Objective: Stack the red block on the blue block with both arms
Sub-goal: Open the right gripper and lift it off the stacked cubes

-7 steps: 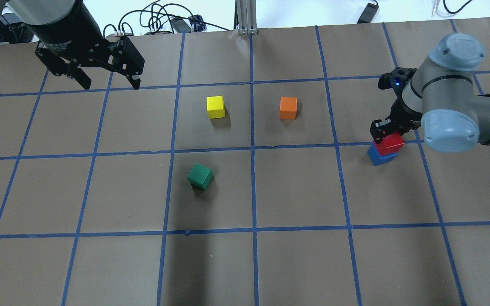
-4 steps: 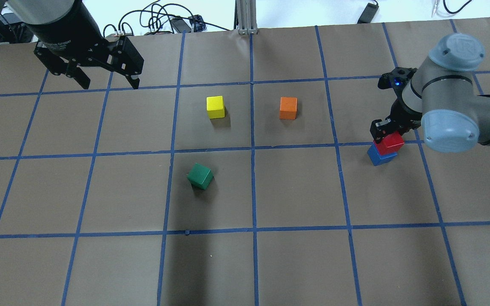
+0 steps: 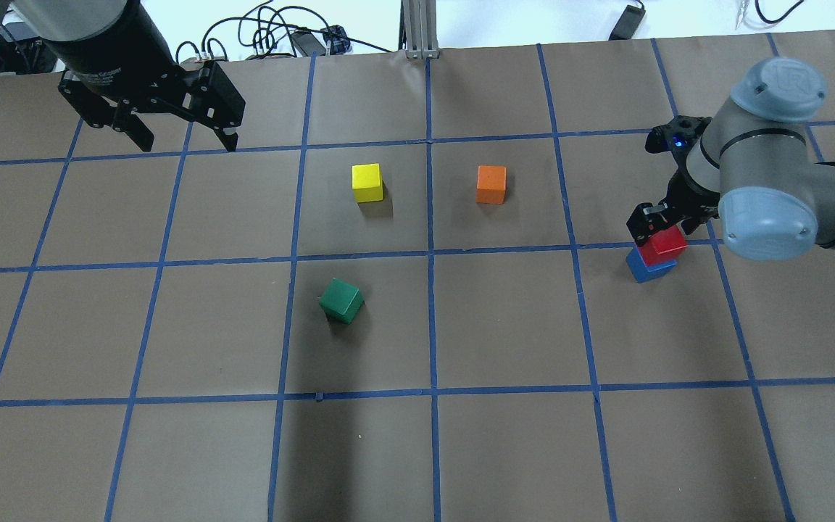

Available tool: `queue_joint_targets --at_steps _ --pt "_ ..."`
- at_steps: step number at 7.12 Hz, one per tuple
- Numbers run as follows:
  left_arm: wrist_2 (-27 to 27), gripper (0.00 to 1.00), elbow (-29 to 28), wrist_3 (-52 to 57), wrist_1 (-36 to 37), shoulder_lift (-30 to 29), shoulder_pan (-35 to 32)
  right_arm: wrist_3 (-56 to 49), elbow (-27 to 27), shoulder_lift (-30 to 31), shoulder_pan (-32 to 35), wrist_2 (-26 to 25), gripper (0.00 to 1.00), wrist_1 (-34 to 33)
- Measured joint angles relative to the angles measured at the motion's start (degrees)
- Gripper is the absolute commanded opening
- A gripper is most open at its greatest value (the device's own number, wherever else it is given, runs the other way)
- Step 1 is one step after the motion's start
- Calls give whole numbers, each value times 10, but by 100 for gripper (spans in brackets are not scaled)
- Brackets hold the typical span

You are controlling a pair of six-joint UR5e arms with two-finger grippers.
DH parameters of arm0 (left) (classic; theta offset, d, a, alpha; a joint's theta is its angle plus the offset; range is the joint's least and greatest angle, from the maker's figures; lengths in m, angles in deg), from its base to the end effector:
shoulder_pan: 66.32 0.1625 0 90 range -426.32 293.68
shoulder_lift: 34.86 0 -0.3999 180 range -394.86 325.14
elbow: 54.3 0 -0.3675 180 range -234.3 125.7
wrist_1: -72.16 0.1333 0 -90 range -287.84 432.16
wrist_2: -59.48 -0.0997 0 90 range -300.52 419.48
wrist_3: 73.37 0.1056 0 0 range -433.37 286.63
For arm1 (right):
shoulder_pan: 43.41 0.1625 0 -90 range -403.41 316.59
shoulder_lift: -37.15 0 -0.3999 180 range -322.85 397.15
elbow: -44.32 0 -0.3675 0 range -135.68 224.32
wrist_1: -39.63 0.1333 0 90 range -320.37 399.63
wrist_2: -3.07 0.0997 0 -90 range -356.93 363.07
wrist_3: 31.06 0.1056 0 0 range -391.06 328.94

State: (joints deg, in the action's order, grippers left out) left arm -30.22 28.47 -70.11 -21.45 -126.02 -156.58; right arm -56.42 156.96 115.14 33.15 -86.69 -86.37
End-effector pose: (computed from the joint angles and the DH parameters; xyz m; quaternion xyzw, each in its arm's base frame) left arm -0.1360 -0.4771 0.5000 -0.0308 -0.9993 0.0215 0.0021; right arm 0.0167 -0.5054 0.2415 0.1039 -0.9945 0.0118 0.0019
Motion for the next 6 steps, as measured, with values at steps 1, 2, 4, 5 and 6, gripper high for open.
queue_joint_targets --at_steps 1,2,4,5,6 --pt "0 100 0 0 0 0 0 3 -20 9 0 1 100 24" --pt "0 100 0 0 0 0 0 14 -50 25 1 2 100 76" --pt "0 100 0 0 0 1 0 55 -135 62 4 1 100 226" --pt "1 100 0 0 0 1 0 88 -178 79 8 1 100 302" --pt "1 100 0 0 0 0 0 124 -210 89 20 1 100 355"
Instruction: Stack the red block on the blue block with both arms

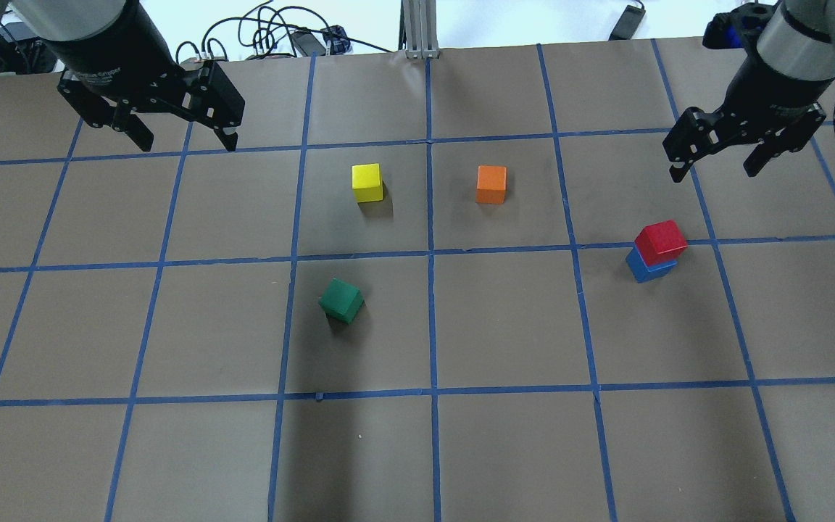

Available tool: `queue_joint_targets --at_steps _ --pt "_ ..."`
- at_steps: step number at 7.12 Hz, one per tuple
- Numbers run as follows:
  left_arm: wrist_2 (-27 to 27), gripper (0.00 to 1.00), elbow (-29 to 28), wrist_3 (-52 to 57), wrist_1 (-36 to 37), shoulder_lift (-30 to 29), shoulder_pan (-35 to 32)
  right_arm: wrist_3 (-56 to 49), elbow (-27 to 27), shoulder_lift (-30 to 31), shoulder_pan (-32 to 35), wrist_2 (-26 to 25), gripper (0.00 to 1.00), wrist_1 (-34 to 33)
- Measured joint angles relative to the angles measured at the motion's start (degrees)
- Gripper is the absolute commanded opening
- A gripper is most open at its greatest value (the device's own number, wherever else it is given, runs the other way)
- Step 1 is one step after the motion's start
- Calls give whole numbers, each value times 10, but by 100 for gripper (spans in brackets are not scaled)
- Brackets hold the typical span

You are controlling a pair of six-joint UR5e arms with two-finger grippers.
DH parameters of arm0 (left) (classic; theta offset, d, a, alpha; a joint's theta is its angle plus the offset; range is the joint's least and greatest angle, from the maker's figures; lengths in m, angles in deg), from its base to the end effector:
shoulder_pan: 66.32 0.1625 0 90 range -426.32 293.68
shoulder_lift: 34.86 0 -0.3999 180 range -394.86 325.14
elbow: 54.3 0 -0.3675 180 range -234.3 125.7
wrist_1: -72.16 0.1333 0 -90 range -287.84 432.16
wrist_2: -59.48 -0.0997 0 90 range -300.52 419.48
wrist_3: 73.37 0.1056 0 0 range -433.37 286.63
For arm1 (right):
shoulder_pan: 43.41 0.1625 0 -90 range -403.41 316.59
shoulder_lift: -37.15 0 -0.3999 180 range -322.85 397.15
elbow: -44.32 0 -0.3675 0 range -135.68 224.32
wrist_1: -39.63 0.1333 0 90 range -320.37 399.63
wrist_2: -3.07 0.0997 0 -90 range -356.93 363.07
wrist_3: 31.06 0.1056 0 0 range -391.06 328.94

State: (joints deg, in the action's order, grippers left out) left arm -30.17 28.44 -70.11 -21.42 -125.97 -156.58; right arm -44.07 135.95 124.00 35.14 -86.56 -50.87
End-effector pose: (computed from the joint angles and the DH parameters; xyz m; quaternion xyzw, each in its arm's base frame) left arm -0.1361 -0.4769 0.5007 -0.0308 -0.9993 0.0225 0.0025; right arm 0.0361 -0.4968 0.4184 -0.0135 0.9992 0.0358 0.0111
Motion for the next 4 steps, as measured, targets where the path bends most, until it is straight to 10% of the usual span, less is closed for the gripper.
queue_joint_targets --at_steps 4 --pt "0 100 1 0 1 0 0 61 -13 3 69 -22 100 -3"
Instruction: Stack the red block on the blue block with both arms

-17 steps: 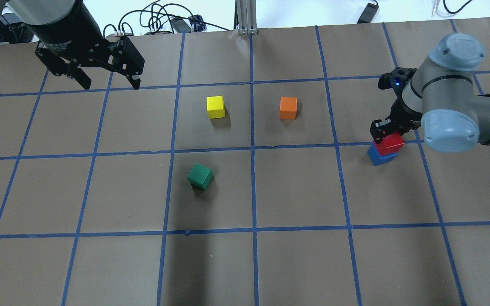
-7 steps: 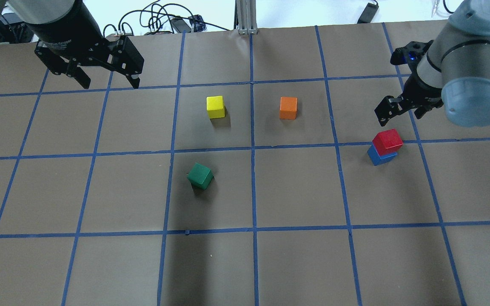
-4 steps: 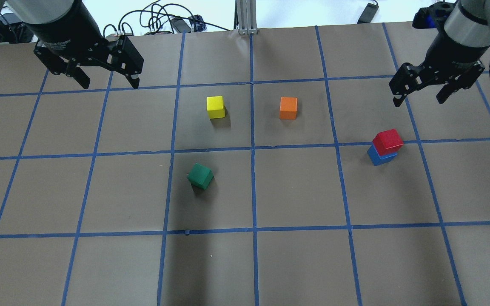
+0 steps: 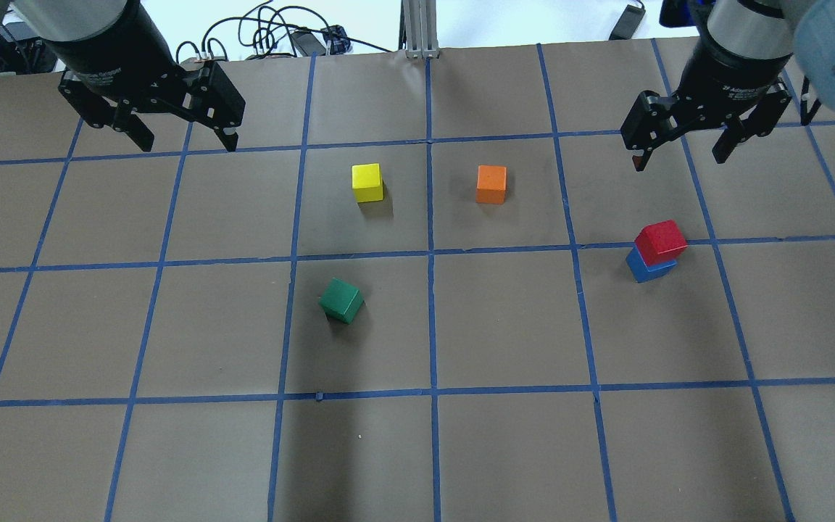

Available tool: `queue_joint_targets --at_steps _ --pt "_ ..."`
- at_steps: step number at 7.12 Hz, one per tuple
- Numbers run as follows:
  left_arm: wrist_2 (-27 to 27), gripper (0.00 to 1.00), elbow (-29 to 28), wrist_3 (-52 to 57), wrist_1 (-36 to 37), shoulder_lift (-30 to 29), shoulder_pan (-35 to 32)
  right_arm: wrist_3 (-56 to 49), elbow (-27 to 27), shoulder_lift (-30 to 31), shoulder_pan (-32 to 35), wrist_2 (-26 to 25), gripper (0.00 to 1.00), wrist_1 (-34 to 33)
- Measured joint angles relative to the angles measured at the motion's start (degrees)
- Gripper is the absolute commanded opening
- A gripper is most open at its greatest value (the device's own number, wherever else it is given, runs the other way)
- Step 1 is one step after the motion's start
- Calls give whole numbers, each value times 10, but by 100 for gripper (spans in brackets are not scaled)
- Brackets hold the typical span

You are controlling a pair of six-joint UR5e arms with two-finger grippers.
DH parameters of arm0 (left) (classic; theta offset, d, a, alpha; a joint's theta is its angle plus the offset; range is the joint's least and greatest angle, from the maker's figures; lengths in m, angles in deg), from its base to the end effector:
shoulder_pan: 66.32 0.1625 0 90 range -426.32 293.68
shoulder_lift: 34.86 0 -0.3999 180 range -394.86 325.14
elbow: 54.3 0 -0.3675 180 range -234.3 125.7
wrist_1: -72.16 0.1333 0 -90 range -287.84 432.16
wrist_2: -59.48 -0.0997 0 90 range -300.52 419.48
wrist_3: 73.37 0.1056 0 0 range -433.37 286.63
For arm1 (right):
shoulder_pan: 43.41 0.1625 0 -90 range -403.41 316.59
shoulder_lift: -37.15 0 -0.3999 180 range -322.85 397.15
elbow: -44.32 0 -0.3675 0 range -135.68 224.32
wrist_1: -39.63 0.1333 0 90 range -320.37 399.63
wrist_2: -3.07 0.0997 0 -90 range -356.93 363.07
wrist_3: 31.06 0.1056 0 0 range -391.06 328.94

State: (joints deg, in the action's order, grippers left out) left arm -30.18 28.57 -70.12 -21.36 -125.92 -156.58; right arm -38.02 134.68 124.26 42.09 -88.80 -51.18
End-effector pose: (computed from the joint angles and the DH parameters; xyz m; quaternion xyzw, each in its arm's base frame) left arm -0.1361 -0.4765 0.5001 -0.0307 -0.9993 0.0223 0.0024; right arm 0.0916 -0.4909 0.4314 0.0218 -0.9994 -0.0228 0.0141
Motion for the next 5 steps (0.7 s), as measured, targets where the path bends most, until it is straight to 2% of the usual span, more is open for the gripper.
queue_joint_targets --at_steps 5 --pt "0 100 2 1 -1 2 0 83 1 12 49 3 100 -2"
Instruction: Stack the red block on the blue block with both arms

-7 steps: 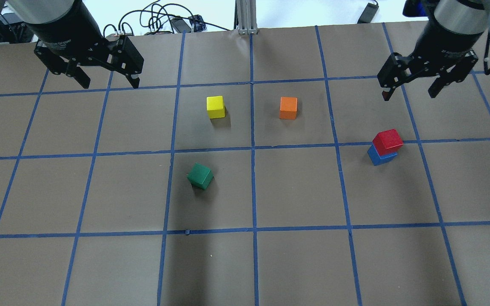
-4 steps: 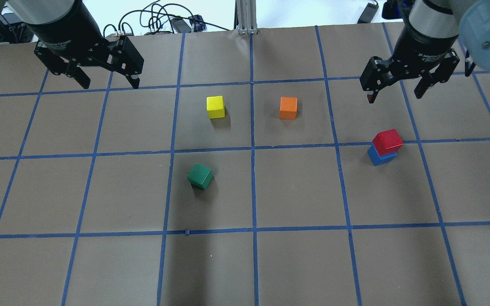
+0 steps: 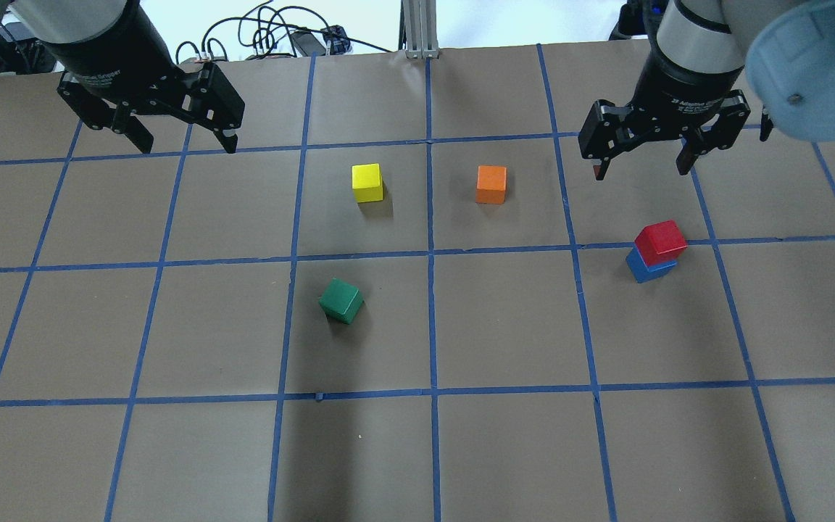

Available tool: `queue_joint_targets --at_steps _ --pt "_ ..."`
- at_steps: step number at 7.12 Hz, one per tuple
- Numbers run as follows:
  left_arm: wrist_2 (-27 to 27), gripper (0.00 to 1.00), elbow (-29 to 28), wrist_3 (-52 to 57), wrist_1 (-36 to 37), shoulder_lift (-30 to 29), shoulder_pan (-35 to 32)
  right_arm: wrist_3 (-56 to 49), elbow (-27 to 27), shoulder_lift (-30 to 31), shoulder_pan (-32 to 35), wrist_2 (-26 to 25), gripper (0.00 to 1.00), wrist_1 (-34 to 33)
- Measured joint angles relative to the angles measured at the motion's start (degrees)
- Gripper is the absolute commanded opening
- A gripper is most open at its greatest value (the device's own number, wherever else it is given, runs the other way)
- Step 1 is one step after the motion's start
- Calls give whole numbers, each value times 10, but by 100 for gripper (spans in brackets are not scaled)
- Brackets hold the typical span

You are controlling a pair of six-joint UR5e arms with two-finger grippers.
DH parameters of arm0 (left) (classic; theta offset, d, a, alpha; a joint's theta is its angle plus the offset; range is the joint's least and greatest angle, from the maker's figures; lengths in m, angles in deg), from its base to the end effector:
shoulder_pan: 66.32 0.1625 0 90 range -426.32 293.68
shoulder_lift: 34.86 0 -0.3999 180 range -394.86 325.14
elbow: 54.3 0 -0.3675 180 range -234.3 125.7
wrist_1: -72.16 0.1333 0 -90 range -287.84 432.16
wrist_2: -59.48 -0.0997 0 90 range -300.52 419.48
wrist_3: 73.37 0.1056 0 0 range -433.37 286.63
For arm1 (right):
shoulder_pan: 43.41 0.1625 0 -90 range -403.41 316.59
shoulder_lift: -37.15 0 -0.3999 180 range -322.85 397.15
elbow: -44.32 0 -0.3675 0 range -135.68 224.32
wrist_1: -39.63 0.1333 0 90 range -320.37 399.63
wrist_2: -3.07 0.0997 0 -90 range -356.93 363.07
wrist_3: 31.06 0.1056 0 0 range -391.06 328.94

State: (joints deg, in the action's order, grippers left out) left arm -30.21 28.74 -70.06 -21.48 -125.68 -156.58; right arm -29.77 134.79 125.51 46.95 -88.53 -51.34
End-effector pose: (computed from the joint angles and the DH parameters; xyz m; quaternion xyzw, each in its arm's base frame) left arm -0.1360 -0.4747 0.5005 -0.0312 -0.9993 0.0219 0.0021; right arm 0.1333 -0.4754 0.4412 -0.0080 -0.9998 -0.0097 0.0141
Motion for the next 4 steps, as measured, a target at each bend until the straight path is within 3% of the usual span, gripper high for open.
queue_joint_targets --at_steps 4 --pt "1 100 -3 0 3 -1 1 9 1 11 -5 -5 100 -1"
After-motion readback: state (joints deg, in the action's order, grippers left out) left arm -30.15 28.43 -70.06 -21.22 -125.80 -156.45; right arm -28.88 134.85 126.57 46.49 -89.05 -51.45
